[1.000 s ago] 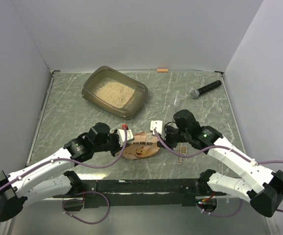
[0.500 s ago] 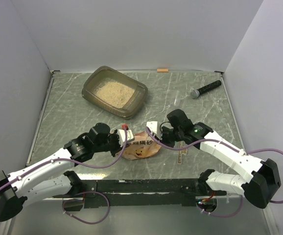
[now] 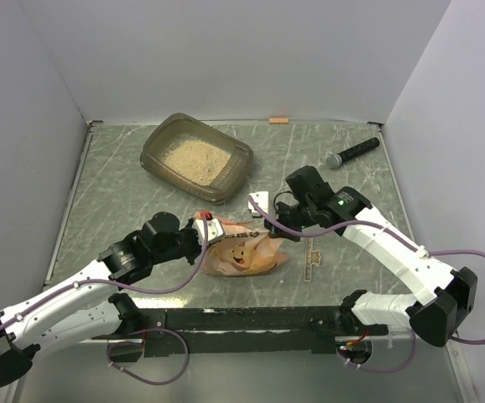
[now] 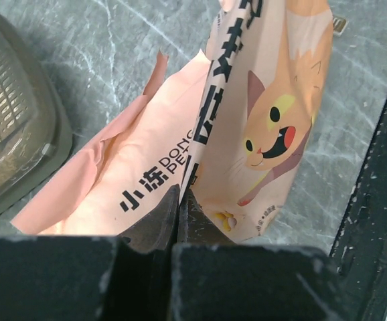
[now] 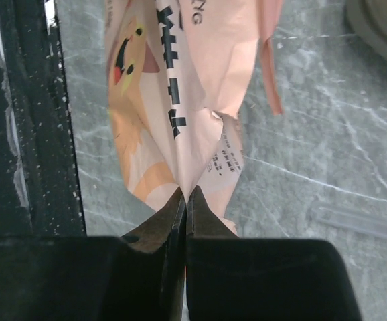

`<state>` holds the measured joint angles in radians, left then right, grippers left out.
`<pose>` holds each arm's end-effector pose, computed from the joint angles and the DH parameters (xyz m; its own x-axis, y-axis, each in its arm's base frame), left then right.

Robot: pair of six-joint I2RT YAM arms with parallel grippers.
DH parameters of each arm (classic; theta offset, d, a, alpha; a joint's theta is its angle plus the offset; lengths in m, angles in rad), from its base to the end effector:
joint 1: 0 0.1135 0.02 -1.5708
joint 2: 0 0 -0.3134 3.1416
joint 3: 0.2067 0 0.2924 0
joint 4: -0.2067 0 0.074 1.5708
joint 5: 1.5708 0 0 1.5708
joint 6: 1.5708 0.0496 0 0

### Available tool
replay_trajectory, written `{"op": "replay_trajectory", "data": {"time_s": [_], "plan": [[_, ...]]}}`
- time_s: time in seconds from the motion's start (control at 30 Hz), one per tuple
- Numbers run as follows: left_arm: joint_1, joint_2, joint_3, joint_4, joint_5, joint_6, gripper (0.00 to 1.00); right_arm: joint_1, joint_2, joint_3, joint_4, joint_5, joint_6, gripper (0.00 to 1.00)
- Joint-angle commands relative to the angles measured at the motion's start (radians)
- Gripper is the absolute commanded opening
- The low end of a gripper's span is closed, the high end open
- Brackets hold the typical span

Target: Fill the litter box with clean litter

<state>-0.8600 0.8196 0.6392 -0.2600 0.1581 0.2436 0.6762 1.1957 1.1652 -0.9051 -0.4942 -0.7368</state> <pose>0.1309 -0.1640 0.2978 -0.0670 0.4429 -0.8941 0.8836 0.4426 0.1531 0.1903 0.1829 0.3616 0.0527 -0.7161 -0.6960 -0.9925 0.0396 -0.1159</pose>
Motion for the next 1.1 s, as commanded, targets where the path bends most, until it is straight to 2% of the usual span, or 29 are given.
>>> {"op": "replay_trajectory", "data": {"time_s": [0.0,0.2,0.33,0.4,0.43,0.6,0.7,0.77,0.8,0.87,0.9,1.0,1.07], "plan": [[0.018,-0.039,0.05,-0.009,-0.155,0.031,0.01,-0.036,-0.011,-0.02,-0.022,0.008,-0.026,0.0],[0.019,-0.027,0.068,-0.005,-0.226,0.051,0.01,-0.052,-0.053,-0.101,0.121,-0.035,0.01,0.0],[0.019,-0.023,0.054,-0.004,-0.201,0.03,0.01,-0.052,-0.042,-0.13,0.127,-0.053,0.031,0.0],[0.019,-0.025,0.047,-0.001,-0.186,0.019,0.01,-0.05,-0.039,-0.15,0.15,-0.053,0.057,0.11],[0.019,-0.027,0.045,0.001,-0.175,0.014,0.01,-0.052,-0.044,-0.157,0.164,-0.05,0.077,0.23],[0.018,-0.016,0.045,0.001,-0.143,0.005,0.01,-0.072,-0.116,-0.194,0.255,0.081,0.195,0.56],[0.019,-0.011,0.045,0.001,-0.123,-0.001,0.01,-0.124,-0.186,-0.213,0.319,0.141,0.322,0.57],[0.019,-0.008,0.048,-0.001,-0.115,-0.004,0.01,-0.148,-0.244,-0.248,0.389,0.259,0.462,0.59],[0.019,-0.007,0.05,-0.004,-0.109,-0.006,0.01,-0.156,-0.258,-0.255,0.4,0.297,0.512,0.62],[0.018,-0.005,0.051,-0.005,-0.109,-0.009,0.01,-0.174,-0.271,-0.266,0.399,0.397,0.673,0.62],[0.018,-0.007,0.053,-0.005,-0.106,-0.01,0.01,-0.187,-0.269,-0.265,0.384,0.402,0.768,0.61],[0.019,-0.011,0.053,-0.005,-0.104,-0.012,0.01,-0.248,-0.213,-0.239,0.296,0.336,0.868,0.56],[0.018,-0.013,0.053,-0.005,-0.106,-0.015,0.01,-0.289,-0.164,-0.231,0.228,0.36,0.916,0.57]]}}
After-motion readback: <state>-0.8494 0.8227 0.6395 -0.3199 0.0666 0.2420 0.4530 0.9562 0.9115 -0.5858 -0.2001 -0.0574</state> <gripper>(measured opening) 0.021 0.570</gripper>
